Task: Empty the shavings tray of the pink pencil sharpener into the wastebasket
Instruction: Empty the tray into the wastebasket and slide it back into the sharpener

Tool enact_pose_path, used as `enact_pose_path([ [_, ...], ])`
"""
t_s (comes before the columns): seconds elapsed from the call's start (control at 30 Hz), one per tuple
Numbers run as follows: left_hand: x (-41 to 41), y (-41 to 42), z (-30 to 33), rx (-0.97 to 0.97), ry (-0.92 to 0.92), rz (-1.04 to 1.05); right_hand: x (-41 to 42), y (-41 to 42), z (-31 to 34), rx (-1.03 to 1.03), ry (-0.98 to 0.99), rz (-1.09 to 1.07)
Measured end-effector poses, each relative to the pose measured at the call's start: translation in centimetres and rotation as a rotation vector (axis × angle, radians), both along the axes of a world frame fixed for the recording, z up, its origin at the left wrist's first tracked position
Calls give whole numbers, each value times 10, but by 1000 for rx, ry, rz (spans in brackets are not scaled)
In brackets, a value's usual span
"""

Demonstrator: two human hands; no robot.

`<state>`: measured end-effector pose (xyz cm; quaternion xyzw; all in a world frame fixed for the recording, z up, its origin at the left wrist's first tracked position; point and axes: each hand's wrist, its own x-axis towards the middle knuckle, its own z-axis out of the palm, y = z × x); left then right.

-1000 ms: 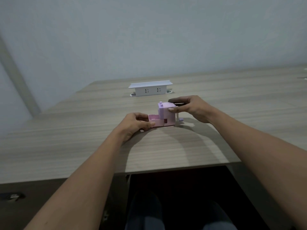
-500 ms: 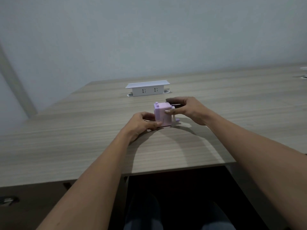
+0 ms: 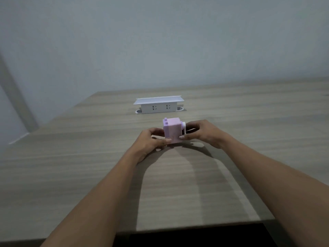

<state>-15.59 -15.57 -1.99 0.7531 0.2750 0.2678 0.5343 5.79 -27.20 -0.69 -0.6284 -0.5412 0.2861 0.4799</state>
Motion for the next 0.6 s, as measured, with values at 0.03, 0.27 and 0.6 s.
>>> enact_pose_path([
  [0.03, 5, 7, 3, -1, 6, 9, 5, 8, 2, 5, 5, -3],
  [0.27, 36, 65, 14, -28, 5, 38, 35, 73, 12, 17, 6, -9],
  [0.6, 78, 158, 25, 55, 32, 36, 75, 175, 4, 47, 71, -21],
])
